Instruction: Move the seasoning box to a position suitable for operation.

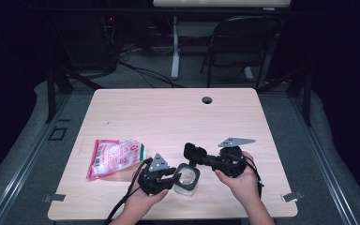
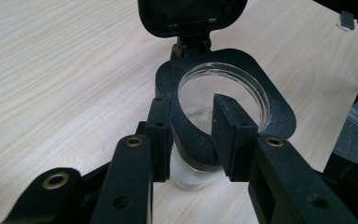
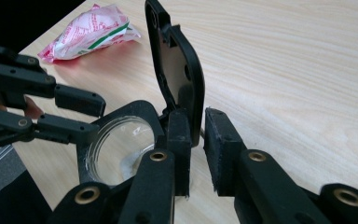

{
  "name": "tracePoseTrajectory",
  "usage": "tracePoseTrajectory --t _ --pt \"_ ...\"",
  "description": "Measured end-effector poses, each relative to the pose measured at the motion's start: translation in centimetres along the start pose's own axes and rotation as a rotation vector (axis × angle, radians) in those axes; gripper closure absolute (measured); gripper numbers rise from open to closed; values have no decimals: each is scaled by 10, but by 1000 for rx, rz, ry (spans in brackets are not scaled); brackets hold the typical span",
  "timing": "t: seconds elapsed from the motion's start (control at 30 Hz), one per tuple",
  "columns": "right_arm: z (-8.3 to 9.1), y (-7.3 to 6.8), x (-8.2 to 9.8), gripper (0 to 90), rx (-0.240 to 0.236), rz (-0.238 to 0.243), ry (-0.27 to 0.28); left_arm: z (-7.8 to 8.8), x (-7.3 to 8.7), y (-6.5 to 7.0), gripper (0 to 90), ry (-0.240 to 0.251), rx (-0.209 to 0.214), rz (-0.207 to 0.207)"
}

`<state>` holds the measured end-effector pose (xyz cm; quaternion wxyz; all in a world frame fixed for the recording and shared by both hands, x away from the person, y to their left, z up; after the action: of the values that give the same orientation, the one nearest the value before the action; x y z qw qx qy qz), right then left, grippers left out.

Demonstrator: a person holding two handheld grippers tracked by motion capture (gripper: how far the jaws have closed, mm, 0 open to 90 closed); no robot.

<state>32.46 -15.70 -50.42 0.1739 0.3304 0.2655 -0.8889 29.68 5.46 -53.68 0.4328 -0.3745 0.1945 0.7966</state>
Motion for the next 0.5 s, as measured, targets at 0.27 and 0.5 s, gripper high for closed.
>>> tracePoseTrajectory --t 0.27,0.5 --pt "2 3 8 767 5 -28 -30 10 2 -6 668 11 -17 7" --pt "-1 -1 16 779 17 -12 -80 26 9 -17 665 32 -49 23"
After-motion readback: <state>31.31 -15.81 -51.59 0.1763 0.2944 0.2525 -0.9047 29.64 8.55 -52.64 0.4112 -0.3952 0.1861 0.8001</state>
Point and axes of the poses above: each handheld gripper's, and its own axes: z roughly backward along the jaws, x roughly out of its underside, y roughly to its right, the point moved 4 cm from there along -z, roughly forward along the jaws, and after that the axes turned 10 degrees about -z, right-handed, at the moved point
